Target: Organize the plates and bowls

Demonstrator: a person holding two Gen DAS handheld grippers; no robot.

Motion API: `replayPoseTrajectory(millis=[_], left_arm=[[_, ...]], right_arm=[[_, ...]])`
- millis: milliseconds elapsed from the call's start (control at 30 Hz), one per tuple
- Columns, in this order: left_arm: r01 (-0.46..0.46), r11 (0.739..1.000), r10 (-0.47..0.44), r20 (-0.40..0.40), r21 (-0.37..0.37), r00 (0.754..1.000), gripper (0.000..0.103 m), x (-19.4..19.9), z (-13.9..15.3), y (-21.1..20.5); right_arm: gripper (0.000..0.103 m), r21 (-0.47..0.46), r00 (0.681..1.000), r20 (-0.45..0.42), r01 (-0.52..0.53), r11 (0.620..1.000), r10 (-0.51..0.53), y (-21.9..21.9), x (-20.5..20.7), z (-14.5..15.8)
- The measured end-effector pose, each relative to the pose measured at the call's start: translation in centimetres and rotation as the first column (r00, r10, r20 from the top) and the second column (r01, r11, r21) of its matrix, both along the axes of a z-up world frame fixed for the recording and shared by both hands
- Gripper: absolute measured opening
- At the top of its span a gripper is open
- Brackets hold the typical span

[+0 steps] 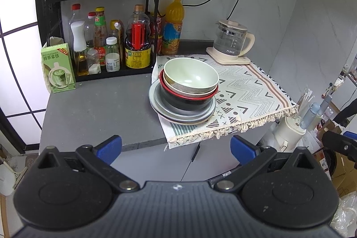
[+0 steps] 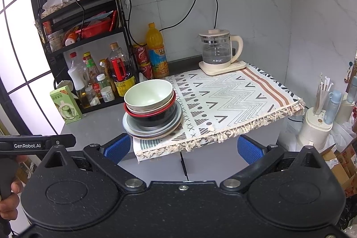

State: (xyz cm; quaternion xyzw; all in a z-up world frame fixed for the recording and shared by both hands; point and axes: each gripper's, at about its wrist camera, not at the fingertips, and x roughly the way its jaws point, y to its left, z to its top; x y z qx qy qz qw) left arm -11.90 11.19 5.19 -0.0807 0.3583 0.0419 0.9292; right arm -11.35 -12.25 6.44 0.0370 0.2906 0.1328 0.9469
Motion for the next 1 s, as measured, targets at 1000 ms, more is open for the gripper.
replayPoseTrajectory(millis=[1000], left_arm=[[0.012,1.0,-0.012,-0.008,-0.003,1.0,0.102,-0.43,-0.05,-0.83]], right_arm=[[0.103,0.009,1.0,-0.01,-0.009,1.0,0.009,-0.5,-0.07,-0.14]])
